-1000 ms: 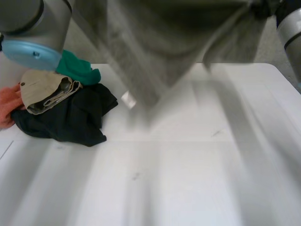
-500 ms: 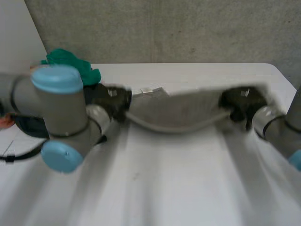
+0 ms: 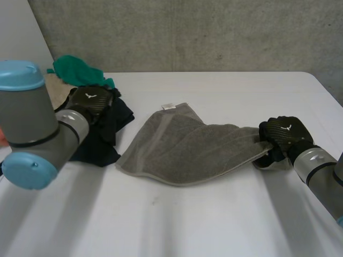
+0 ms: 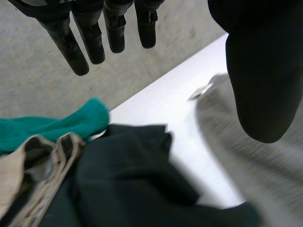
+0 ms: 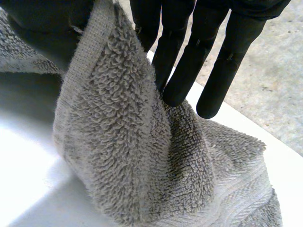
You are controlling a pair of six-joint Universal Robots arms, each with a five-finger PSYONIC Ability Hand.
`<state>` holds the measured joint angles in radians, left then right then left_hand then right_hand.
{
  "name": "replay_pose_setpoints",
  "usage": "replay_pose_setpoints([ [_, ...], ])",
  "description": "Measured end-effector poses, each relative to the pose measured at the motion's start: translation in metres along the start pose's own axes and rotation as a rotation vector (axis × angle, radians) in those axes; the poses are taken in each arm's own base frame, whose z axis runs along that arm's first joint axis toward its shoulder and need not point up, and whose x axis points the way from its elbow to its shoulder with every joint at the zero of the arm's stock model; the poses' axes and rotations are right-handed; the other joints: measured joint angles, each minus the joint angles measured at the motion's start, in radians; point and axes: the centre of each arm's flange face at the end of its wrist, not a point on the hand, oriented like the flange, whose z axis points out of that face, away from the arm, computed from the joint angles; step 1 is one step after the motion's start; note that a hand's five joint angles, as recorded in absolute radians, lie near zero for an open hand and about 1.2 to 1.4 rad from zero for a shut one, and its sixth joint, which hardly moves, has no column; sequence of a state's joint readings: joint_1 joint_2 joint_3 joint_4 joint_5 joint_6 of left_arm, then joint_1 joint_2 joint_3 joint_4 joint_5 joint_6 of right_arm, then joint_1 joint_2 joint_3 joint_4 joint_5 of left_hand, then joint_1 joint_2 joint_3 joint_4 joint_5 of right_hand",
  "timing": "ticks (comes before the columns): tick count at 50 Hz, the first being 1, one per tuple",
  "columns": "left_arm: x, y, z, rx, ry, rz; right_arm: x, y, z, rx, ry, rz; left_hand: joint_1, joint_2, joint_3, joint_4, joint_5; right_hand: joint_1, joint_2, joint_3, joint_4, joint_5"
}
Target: Fold the laundry.
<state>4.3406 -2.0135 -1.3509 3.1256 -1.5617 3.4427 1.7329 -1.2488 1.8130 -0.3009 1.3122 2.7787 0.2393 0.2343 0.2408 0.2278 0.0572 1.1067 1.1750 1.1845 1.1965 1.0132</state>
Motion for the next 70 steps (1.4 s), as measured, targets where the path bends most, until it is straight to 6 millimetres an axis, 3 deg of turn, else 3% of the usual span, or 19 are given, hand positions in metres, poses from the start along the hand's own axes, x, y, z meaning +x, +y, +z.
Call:
replay_pose_setpoints([
  [7,-0.032,0.033,0.05,-0.059,0.014,0.208,0.003,0.003,0.001,-0.007,0.005,0.006,-0.036,-0.032,-0.032,-0.029,-0.005,0.0,0.0,0.0,0.0,0.0],
  [13,-0.036,0.061,0.085,-0.114,0.045,0.348,0.002,0.006,0.001,-0.015,0.005,0.006,-0.032,-0.029,-0.03,-0.025,-0.004,0.0,0.0,0.0,0.0,0.0],
  [15,-0.036,0.068,0.094,-0.124,0.044,0.384,0.002,0.006,0.0,-0.017,0.004,0.006,0.198,0.186,0.183,0.171,0.186,0.0,0.0,0.0,0.0,0.0],
  [16,-0.036,0.07,0.097,-0.125,0.042,0.397,0.002,0.007,0.0,-0.018,0.004,0.005,0.449,0.407,0.379,0.393,0.389,0.0,0.0,0.0,0.0,0.0],
  [18,-0.037,0.075,0.106,-0.123,0.03,0.426,0.001,0.007,0.0,-0.019,0.003,0.005,0.545,0.472,0.464,0.479,0.467,0.0,0.0,0.0,0.0,0.0],
  [19,-0.039,0.077,0.112,-0.117,0.015,0.441,0.001,0.008,0.0,-0.02,0.002,0.004,0.85,0.817,0.782,0.814,0.779,0.0,0.0,0.0,0.0,0.0],
  [21,-0.047,0.077,0.124,-0.095,-0.034,0.461,0.0,0.008,-0.001,-0.021,0.001,0.003,0.904,0.932,0.903,0.945,0.895,0.0,0.0,0.0,0.0,0.0],
  [25,-0.068,0.075,0.141,-0.066,-0.139,0.477,-0.001,0.009,-0.002,-0.022,-0.001,0.003,0.904,0.958,0.939,0.97,0.901,0.0,0.0,0.0,0.0,0.0],
  [29,-0.116,0.068,0.157,-0.05,-0.359,0.486,-0.003,0.008,-0.004,-0.018,-0.007,0.001,0.904,0.965,0.945,0.972,0.901,0.0,0.0,0.0,0.0,0.0],
  [33,-0.148,0.062,0.164,-0.036,-0.493,0.488,-0.008,0.005,-0.006,-0.008,-0.02,-0.005,0.904,0.966,0.945,0.973,0.901,0.0,0.0,0.0,0.0,0.0],
  [35,-0.154,0.061,0.166,-0.033,-0.515,0.488,-0.011,0.003,-0.007,-0.002,-0.027,-0.008,0.904,0.966,0.944,0.974,0.901,0.0,0.0,0.0,0.0,0.0],
  [45,-0.151,0.07,0.17,-0.012,-0.456,0.494,-0.021,-0.01,-0.014,0.032,-0.052,-0.024,0.904,0.966,0.945,0.974,0.915,0.0,0.0,0.0,0.0,0.0],
  [55,-0.181,0.076,0.181,-0.019,-0.604,0.594,-0.023,-0.011,-0.019,0.027,-0.056,-0.018,0.904,0.966,0.945,0.974,0.915,0.0,0.0,0.0,0.0,0.0],
  [59,-0.183,0.07,0.179,-0.032,-0.653,0.594,-0.023,-0.01,-0.019,0.023,-0.054,-0.014,0.9,0.949,0.932,0.956,0.912,0.0,0.0,0.0,0.0,0.0],
  [62,-0.176,0.064,0.177,-0.028,-0.641,0.57,-0.022,-0.01,-0.019,0.023,-0.052,-0.013,0.605,0.639,0.654,0.667,0.659,0.0,0.0,0.0,0.0,0.0],
  [63,-0.171,0.06,0.175,-0.022,-0.625,0.552,-0.022,-0.01,-0.019,0.024,-0.052,-0.013,0.328,0.389,0.386,0.391,0.397,0.0,0.0,0.0,0.0,0.0],
  [65,-0.164,0.053,0.172,-0.009,-0.601,0.524,-0.021,-0.01,-0.019,0.025,-0.052,-0.012,0.091,0.142,0.142,0.141,0.157,0.0,0.0,0.0,0.0,0.0],
  [67,-0.159,0.045,0.167,0.016,-0.577,0.494,-0.021,-0.011,-0.019,0.027,-0.053,-0.011,-0.005,0.002,-0.004,0.004,0.016,0.0,0.0,0.0,0.0,0.0],
  [70,-0.156,0.03,0.159,0.068,-0.55,0.454,-0.022,-0.012,-0.019,0.031,-0.054,-0.006,-0.037,-0.033,-0.035,-0.032,0.0,0.0,0.0,0.0,0.0,0.0],
])
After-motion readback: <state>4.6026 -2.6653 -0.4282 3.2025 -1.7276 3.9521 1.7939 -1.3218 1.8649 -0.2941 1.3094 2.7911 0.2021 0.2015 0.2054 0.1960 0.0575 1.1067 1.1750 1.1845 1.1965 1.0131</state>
